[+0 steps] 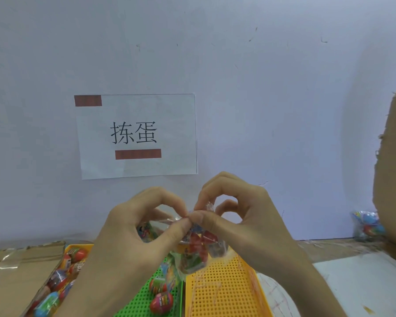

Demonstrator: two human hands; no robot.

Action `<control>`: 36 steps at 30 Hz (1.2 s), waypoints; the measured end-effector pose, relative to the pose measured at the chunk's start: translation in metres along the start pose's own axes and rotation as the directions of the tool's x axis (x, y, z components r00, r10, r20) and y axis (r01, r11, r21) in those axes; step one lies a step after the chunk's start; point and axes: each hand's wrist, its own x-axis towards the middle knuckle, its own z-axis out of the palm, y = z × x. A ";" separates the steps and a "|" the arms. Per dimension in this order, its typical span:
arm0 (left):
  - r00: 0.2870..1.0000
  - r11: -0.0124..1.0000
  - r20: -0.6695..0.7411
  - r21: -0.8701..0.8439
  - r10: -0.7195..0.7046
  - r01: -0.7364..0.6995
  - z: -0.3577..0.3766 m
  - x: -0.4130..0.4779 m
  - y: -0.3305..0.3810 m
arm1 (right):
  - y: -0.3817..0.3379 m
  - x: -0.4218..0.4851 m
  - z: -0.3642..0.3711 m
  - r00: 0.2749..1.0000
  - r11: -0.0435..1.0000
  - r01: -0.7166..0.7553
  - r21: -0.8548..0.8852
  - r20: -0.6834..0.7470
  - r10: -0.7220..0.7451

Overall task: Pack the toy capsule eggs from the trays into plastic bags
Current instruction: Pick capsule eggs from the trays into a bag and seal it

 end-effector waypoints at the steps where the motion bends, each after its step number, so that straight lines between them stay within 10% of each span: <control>1: 1.000 1.000 0.030 -0.007 -0.005 0.005 -0.001 0.000 -0.001 | 0.000 0.000 0.000 1.000 1.000 -0.005 -0.009 0.012 0.005; 17: 0.969 0.992 0.225 -0.058 -0.099 0.115 0.001 0.000 -0.006 | 0.004 -0.003 -0.013 0.974 0.986 -0.157 -0.057 0.154 0.164; 36: 0.993 0.992 0.028 0.058 -0.113 0.111 -0.006 0.002 0.005 | 0.000 -0.002 -0.022 0.982 0.993 -0.112 0.027 0.157 0.107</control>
